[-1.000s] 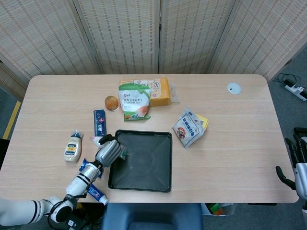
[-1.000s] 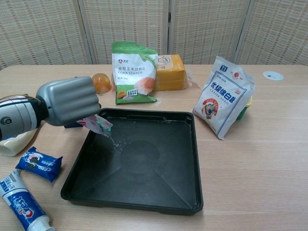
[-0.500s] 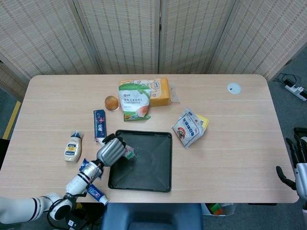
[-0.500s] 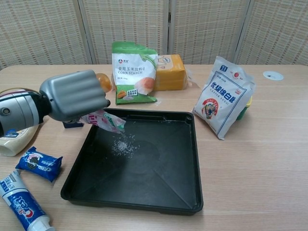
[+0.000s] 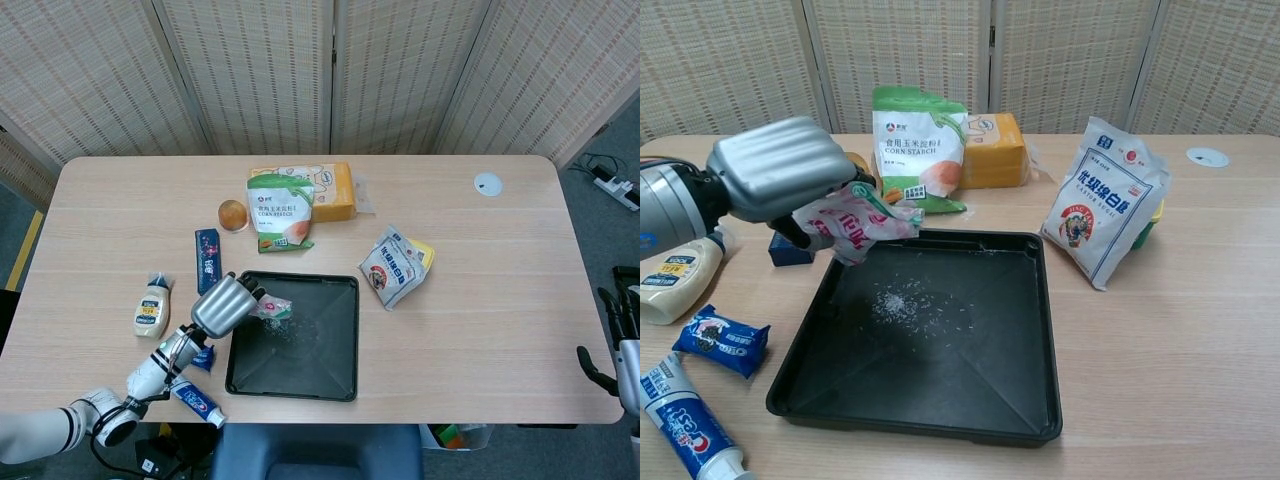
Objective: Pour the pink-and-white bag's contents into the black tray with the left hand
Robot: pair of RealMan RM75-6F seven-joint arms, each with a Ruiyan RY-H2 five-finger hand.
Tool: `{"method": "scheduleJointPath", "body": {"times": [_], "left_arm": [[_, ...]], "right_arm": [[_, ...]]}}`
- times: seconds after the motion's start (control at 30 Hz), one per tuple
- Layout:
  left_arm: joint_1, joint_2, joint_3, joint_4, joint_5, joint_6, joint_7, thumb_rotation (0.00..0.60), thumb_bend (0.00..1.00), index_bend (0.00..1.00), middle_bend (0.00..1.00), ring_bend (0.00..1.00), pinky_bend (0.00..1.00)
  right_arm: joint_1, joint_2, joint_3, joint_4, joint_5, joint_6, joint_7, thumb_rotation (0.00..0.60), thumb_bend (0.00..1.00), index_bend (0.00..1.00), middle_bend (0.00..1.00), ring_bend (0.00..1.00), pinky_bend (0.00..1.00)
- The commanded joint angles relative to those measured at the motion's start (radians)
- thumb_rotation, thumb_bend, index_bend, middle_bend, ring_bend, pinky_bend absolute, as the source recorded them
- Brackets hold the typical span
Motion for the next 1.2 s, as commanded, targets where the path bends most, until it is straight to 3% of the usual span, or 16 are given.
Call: {"method": "scheduleJointPath", "body": {"times": [0.03,0.2,0.53,1.03,1.2], "left_arm": [[0.035,-0.01,-0.018,0.049,0.036,0.056,-0.229,0.6,0.6,0.62,0.78,0.73,0.77],[0.067,-0.03,-0.027,0.116,0.061,0.109,-0.601,0.6,0.61,0.62,0.78,0.73,0.77],[0.102,-0.07,-0.019,0.29,0.078,0.131,-0.978,0.6,0.61,0.62,0.78,0.71,0.76],[0.145,-0.211,0.023,0.699,0.112,0.137,-1.11,0.6,0.61,0.62,0.78,0.69,0.7],[0.16,-0.252,0.032,0.787,0.114,0.135,-1.15,0.6,0.61,0.62,0.78,0.69,0.7]], "right_arm": [[0.001,0.0,0.0,-0.001,0.0,0.0,-0.001,0.6,0.37,0.0,0.0,0.04,0.0],[0.002,-0.001,0.0,-0.006,0.0,-0.003,-0.007,0.6,0.37,0.0,0.0,0.04,0.0],[0.0,0.001,0.0,-0.015,0.004,-0.004,-0.015,0.6,0.37,0.0,0.0,0.04,0.0],[0.004,0.004,0.0,-0.03,0.004,-0.01,-0.029,0.6,0.37,0.0,0.0,0.04,0.0],[0.005,0.001,0.0,-0.029,0.005,-0.011,-0.03,0.6,0.37,0.0,0.0,0.04,0.0]]}}
